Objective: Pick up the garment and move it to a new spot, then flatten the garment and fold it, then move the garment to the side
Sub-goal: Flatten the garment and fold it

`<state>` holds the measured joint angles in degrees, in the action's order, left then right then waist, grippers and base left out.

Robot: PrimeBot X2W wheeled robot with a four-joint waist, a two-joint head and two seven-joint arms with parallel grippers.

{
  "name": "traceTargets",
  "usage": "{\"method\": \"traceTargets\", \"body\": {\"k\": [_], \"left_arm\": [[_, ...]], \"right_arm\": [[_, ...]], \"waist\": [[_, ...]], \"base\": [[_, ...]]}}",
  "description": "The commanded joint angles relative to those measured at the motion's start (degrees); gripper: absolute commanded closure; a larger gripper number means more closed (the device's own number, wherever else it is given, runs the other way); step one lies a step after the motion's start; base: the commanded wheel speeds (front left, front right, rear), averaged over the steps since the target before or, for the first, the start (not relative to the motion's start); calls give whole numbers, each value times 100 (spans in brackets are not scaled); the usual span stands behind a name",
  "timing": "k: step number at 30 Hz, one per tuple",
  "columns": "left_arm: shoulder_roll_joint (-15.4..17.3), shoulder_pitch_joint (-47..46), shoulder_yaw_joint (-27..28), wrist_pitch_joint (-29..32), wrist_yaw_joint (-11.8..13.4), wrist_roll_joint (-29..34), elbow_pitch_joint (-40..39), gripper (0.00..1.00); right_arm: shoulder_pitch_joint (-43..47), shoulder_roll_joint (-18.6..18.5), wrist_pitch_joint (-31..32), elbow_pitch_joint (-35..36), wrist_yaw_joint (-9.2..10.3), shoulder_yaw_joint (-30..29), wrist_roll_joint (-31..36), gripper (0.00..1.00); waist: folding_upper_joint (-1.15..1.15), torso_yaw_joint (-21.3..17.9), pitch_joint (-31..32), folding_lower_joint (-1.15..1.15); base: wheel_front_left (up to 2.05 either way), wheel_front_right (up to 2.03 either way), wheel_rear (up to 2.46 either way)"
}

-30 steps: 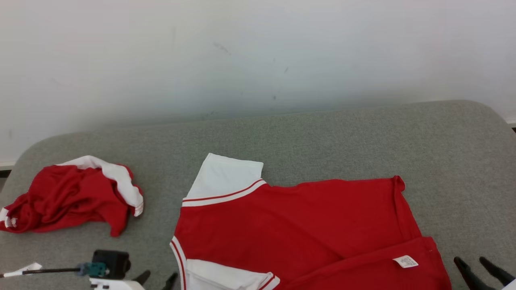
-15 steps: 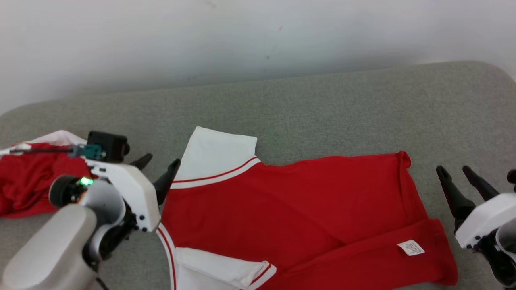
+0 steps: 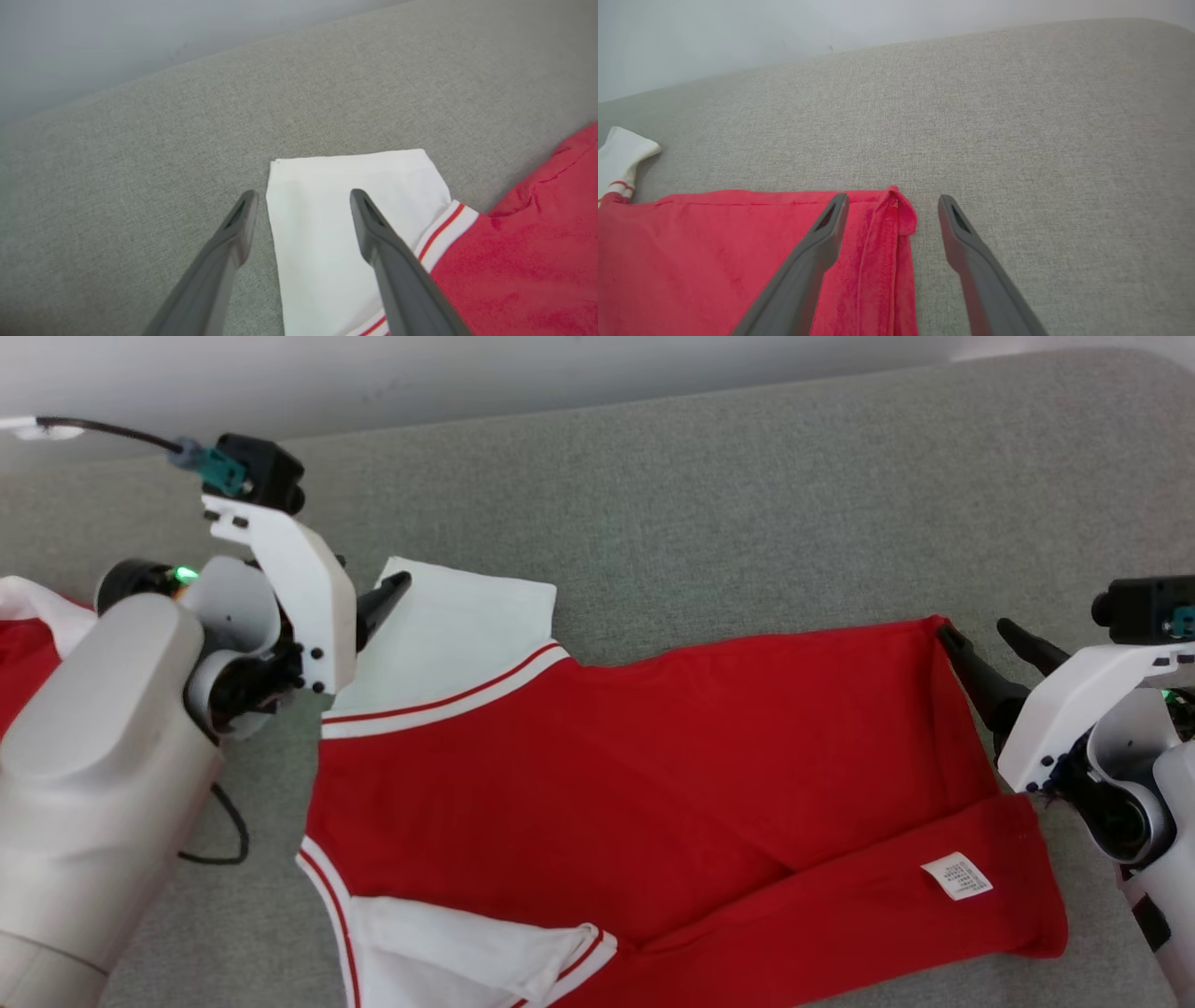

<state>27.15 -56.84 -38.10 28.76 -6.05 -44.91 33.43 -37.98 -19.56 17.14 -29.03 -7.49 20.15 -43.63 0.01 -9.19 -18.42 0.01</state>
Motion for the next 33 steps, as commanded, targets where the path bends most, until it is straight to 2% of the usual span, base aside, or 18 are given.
{"method": "traceTargets", "body": {"k": [1, 10, 15, 16, 17, 18, 19, 20, 21, 22, 23, 33], "left_arm": [[-28, -262, -137, 140, -60, 35, 224, 0], [-105, -968, -492, 360, -140, -64, 1034, 0], [-129, -1069, -762, 502, -147, -204, 1215, 0], [-122, -1063, -822, 519, -147, -254, 1213, 0], [-121, -1053, -872, 558, -147, -315, 1207, 29], [-116, -1052, -931, 599, -149, -384, 1188, 56], [-116, -1052, -931, 599, -149, -384, 1188, 56], [-101, -1056, -977, 614, -149, -447, 1175, 80], [-84, -1064, -1020, 614, -149, -504, 1162, 100], [-63, -1071, -1058, 606, -148, -538, 1148, 100], [-42, -1077, -1093, 588, -148, -566, 1128, 100], [83, -1212, -1402, 75, -140, -816, 1106, 100]], "right_arm": [[-213, -4, 86, -117, 1, 177, -141, 0], [-823, 52, 157, -454, 1, 913, -646, 0], [-990, 32, 82, -561, 1, 1272, -922, 0], [-1008, 15, 60, -583, 1, 1335, -973, 10], [-1020, -4, 63, -611, 1, 1395, -1019, 25], [-1028, -27, 43, -644, 1, 1460, -1066, 49], [-1028, -27, 43, -644, 1, 1460, -1066, 49], [-1035, -47, 26, -671, 1, 1512, -1111, 56], [-1050, -73, 3, -701, 1, 1563, -1146, 69], [-1073, -100, -65, -728, 1, 1599, -1170, 89], [-1094, -122, -107, -759, 1, 1633, -1189, 100], [-1246, -193, -961, -1185, 6, 1754, -1322, 100]], "waist": [[-1, -111, -261, -1], [-1, -280, -647, -1], [-1, -319, -749, -1], [-1, -317, -758, -1], [-1, -311, -759, -1], [-1, -303, -755, -1], [-1, -303, -755, -1], [-1, -296, -746, -1], [-1, -287, -734, -1], [-1, -280, -718, -1], [-1, -273, -700, -1], [-1, -173, -425, -1]], "base": [[0, 0, 0], [0, 0, 0], [0, 0, 0], [0, 0, 0], [0, 0, 0], [0, 0, 0], [0, 0, 0], [0, 0, 0], [0, 0, 0], [0, 0, 0], [0, 0, 0], [0, 0, 0]]}}
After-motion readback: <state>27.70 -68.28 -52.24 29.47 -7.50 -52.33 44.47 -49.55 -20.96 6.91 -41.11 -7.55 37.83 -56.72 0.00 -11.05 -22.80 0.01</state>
